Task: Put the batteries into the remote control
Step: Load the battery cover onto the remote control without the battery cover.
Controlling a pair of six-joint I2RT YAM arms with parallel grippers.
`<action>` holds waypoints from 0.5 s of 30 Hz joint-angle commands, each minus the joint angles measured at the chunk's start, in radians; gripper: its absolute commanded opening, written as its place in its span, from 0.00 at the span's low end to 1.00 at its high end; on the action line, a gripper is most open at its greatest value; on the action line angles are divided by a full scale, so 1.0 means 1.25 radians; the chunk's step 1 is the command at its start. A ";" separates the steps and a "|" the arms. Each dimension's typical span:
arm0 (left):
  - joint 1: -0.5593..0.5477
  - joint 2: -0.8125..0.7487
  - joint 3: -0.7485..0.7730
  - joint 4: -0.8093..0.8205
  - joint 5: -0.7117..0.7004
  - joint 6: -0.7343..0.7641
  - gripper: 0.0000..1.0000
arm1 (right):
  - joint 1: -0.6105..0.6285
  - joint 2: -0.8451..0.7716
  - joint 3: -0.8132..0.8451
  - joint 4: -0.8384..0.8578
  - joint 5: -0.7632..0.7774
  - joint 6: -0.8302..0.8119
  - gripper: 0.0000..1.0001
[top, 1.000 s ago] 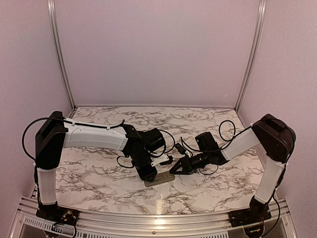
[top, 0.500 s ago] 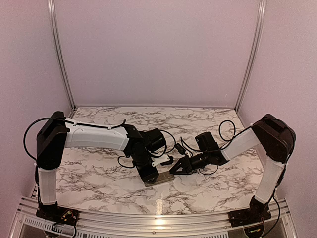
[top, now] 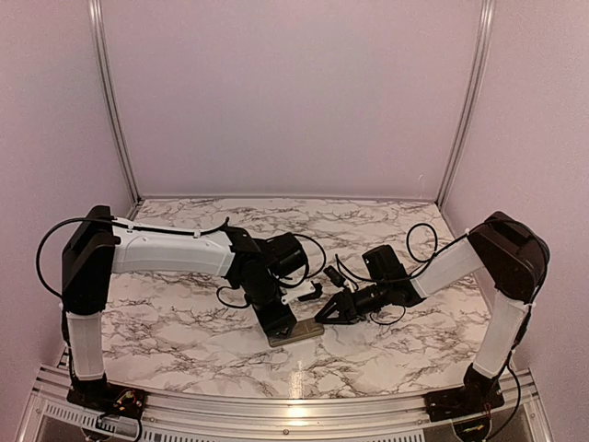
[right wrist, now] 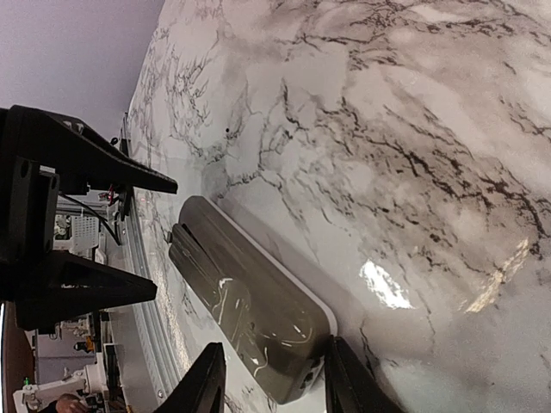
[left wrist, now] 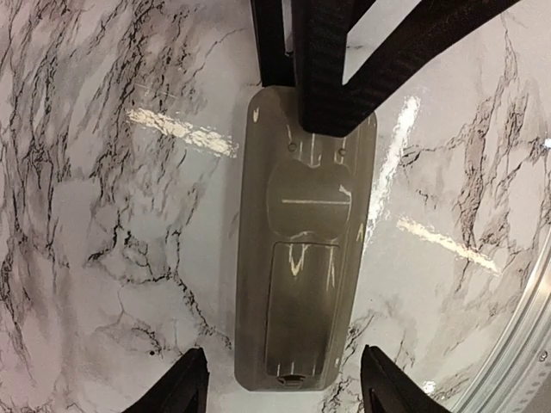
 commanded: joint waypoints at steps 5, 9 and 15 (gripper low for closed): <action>0.014 -0.105 -0.039 0.055 -0.026 -0.006 0.66 | 0.007 0.001 0.013 0.004 -0.001 -0.004 0.38; 0.020 -0.092 -0.057 0.064 -0.044 -0.008 0.66 | 0.008 0.001 0.012 0.003 -0.002 -0.004 0.38; 0.021 -0.070 -0.056 0.074 -0.056 -0.007 0.59 | 0.007 -0.002 0.012 0.004 -0.001 -0.002 0.38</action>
